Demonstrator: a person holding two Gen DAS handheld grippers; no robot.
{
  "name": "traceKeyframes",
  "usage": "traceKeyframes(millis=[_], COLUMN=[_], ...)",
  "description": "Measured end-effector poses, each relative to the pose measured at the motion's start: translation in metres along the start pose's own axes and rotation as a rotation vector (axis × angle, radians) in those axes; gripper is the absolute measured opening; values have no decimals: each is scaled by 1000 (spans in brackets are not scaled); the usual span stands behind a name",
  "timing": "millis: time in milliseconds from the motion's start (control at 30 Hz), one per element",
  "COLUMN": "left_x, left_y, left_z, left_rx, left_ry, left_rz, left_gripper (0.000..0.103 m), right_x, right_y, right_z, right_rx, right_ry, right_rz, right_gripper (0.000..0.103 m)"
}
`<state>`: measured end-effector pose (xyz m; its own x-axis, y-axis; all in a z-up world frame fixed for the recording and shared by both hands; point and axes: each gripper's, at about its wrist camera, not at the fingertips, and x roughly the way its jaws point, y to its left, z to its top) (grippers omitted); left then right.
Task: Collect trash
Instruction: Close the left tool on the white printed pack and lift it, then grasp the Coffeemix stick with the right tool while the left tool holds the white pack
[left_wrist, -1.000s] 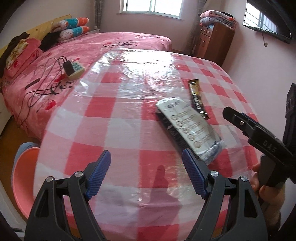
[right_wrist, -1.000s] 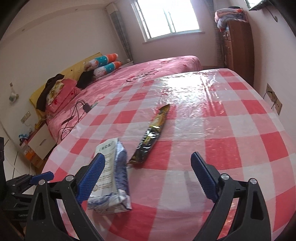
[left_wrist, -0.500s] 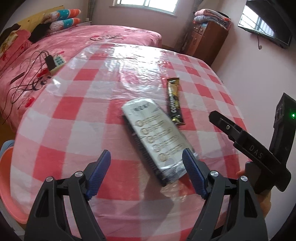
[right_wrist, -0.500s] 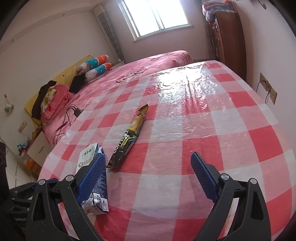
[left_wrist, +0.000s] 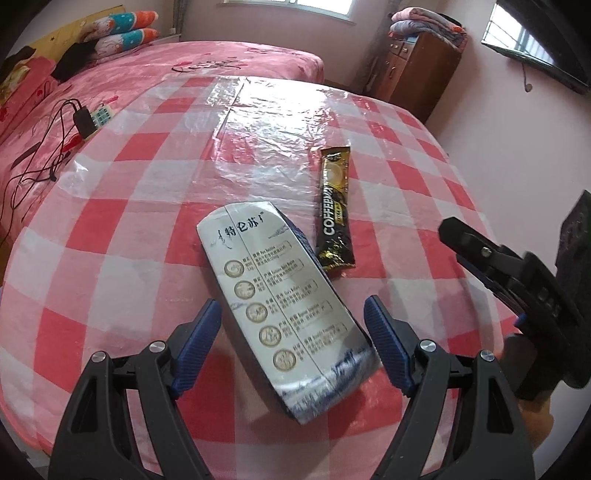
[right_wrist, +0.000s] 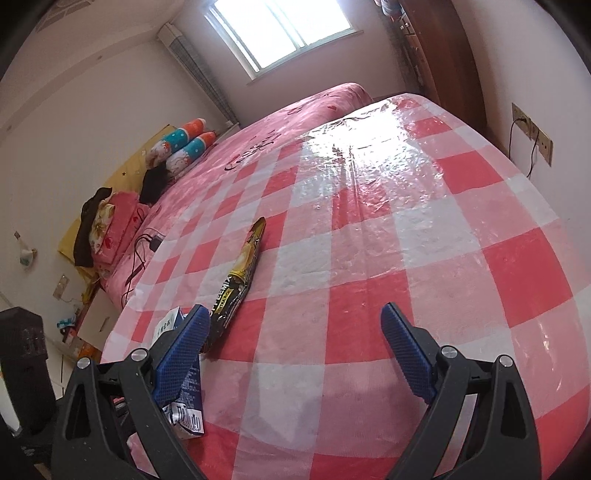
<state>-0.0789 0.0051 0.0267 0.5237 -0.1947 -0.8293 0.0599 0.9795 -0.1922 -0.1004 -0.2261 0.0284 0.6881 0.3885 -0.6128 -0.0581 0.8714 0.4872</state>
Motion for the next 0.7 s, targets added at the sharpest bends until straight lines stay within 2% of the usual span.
traceKeyframes(millis=[200, 467, 700], left_x=[11, 17, 14], left_y=[3, 11, 23], left_z=[6, 11, 25], left_rx=[-15, -34, -56], left_ry=[8, -4, -53], left_rz=[23, 61, 74], left_gripper=[80, 60, 57], right_x=[4, 11, 15], right_y=[5, 8, 12], right_z=[3, 5, 3], right_rx=[-20, -40, -52], right_ry=[6, 21, 33], right_rz=[14, 22, 13], right_gripper=[93, 93, 93])
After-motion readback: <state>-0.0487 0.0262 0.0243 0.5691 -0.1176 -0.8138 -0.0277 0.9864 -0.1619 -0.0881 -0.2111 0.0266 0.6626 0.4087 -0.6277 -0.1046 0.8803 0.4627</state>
